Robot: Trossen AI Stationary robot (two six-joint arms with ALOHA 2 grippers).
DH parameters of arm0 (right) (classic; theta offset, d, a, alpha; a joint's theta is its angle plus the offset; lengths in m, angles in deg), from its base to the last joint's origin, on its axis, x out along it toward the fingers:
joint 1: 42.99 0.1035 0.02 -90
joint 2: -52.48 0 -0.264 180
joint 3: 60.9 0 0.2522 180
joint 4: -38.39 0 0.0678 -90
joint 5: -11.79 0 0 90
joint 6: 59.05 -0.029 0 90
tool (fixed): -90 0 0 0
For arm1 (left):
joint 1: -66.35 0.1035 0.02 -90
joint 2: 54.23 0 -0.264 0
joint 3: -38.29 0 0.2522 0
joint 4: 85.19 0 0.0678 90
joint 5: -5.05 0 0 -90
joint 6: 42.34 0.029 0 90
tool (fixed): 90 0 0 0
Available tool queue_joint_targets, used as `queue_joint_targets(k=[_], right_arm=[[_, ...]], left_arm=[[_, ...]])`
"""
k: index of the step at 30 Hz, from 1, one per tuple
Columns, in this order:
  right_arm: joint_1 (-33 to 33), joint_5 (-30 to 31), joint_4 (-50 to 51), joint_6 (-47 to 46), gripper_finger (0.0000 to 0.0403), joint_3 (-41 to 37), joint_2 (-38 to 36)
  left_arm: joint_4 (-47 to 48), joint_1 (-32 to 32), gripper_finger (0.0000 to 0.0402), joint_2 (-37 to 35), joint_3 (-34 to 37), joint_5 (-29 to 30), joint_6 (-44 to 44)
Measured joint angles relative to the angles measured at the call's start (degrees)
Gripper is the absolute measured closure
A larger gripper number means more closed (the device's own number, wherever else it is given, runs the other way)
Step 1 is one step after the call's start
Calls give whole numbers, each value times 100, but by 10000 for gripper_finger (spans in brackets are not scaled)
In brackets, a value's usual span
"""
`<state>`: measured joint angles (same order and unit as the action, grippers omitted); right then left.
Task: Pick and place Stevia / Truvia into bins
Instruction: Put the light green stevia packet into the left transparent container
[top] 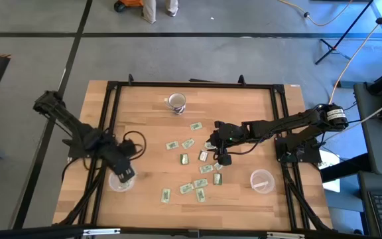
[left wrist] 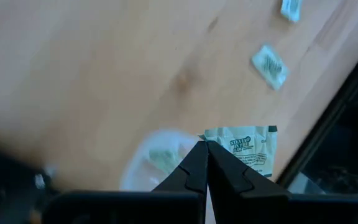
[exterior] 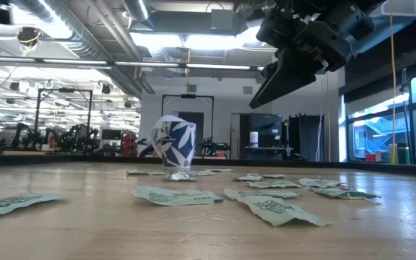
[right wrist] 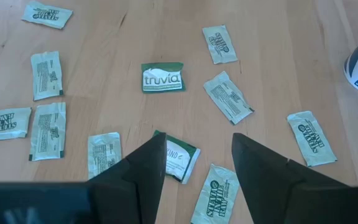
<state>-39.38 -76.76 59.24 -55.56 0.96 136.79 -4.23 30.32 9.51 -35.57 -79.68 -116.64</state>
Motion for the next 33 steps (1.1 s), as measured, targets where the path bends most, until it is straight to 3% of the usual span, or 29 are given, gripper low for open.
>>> queue_joint_targets(k=[7,14,22,33], right_arm=[[-1,0,-4,10,218,0,0],[-1,0,-62,20,218,0,0],[-1,0,-168,20,218,0,0],[-1,0,-170,20,218,0,0]], left_arm=[[98,-1026,400,270,-2,284,-1601],[215,-1367,400,923,-2,368,-2346],[751,-1363,400,1534,-2,-76,-2691],[785,-1363,398,1733,-4,28,-2457]])
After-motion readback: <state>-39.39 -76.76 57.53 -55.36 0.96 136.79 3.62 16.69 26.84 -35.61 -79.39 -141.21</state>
